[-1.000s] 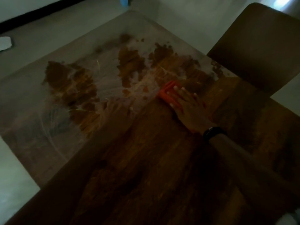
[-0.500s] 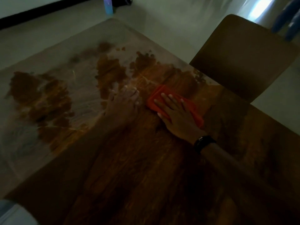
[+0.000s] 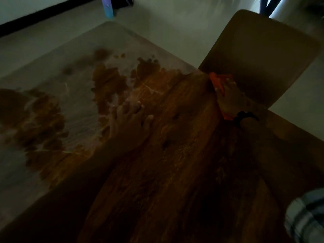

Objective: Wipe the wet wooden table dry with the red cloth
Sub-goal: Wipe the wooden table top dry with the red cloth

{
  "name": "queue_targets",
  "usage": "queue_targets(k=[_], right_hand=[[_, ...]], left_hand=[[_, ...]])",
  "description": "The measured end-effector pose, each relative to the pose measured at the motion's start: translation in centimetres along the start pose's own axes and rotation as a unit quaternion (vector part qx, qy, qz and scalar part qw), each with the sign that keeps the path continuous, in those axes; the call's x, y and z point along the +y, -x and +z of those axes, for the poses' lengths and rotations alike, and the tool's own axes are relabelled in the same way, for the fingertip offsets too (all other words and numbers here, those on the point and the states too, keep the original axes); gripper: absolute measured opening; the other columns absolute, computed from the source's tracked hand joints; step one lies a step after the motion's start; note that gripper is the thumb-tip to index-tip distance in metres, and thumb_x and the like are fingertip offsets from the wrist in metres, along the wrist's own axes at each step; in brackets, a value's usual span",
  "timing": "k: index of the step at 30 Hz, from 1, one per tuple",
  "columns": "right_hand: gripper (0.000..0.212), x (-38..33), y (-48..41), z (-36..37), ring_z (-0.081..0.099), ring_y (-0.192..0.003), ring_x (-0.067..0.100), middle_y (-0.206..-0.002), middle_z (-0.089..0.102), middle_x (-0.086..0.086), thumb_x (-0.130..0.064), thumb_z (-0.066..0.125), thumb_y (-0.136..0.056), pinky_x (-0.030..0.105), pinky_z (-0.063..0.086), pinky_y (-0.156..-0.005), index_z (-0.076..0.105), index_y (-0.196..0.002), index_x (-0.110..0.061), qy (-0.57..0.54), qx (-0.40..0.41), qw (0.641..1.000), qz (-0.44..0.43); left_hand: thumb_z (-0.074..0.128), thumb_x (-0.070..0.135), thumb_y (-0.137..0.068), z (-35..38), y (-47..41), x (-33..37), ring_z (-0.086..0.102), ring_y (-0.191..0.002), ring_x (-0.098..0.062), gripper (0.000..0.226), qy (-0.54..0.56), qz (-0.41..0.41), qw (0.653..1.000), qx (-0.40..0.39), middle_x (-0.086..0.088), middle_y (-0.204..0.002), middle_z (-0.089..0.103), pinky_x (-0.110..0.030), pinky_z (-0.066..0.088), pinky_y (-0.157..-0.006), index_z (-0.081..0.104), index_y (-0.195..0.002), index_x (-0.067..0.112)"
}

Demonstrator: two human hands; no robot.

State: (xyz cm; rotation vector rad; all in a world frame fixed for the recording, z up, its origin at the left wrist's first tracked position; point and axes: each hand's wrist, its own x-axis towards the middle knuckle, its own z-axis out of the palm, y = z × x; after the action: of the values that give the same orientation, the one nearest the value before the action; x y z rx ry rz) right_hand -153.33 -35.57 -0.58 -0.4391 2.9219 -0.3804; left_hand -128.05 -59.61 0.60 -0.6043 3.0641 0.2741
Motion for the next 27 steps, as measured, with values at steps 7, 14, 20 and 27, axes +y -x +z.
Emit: queue_targets(k=[7, 14, 20, 27], right_hand=[[0.057, -1.0, 0.6, 0.5, 0.002, -0.152, 0.025, -0.166, 0.006, 0.001, -0.053, 0.021, -0.103, 0.059, 0.002, -0.119, 0.014, -0.156, -0.033, 0.004, 0.000, 1.000, 0.025], [0.053, -12.4, -3.2, 2.7, -0.001, -0.152, 0.021, -0.166, 0.002, -0.005, -0.052, 0.021, -0.104, 0.055, -0.001, -0.120, 0.015, -0.155, -0.039, 0.028, -0.049, 0.995, -0.080], [0.049, -18.8, 3.8, 6.2, 0.006, -0.152, 0.017, -0.165, 0.008, -0.011, -0.051, 0.028, -0.103, 0.055, 0.002, -0.119, 0.023, -0.151, -0.046, 0.028, -0.050, 0.973, -0.223], [0.058, -15.7, 15.4, 6.4, -0.004, -0.151, 0.013, -0.164, -0.004, -0.014, -0.057, 0.024, -0.099, 0.049, 0.001, -0.119, 0.003, -0.152, -0.049, 0.077, -0.087, 0.949, -0.293]], left_hand=[[0.020, 0.055, -0.096, -0.4, -1.2, -0.2, 0.008, -0.147, -0.025, 0.059, 0.019, 0.012, 1.000, -0.017, 0.006, -0.153, 0.031, -0.054, 0.003, -0.115, 0.048, -0.136, 0.021], [0.025, 0.052, -0.097, -0.8, -1.6, -0.6, 0.009, -0.147, -0.023, 0.053, 0.026, 0.009, 0.999, -0.036, 0.006, -0.153, 0.032, -0.057, -0.001, -0.114, 0.052, -0.133, 0.025], [0.023, 0.056, -0.095, -1.1, 5.3, -5.1, 0.020, -0.144, -0.024, 0.054, 0.034, -0.045, 0.998, 0.015, 0.006, -0.153, 0.033, -0.055, 0.012, -0.115, 0.035, -0.143, 0.033], [0.016, 0.061, -0.093, -2.5, 18.3, -16.7, 0.024, -0.143, -0.029, 0.068, 0.014, -0.132, 0.990, 0.044, -0.001, -0.153, 0.035, -0.056, 0.021, -0.111, 0.037, -0.145, 0.025]])
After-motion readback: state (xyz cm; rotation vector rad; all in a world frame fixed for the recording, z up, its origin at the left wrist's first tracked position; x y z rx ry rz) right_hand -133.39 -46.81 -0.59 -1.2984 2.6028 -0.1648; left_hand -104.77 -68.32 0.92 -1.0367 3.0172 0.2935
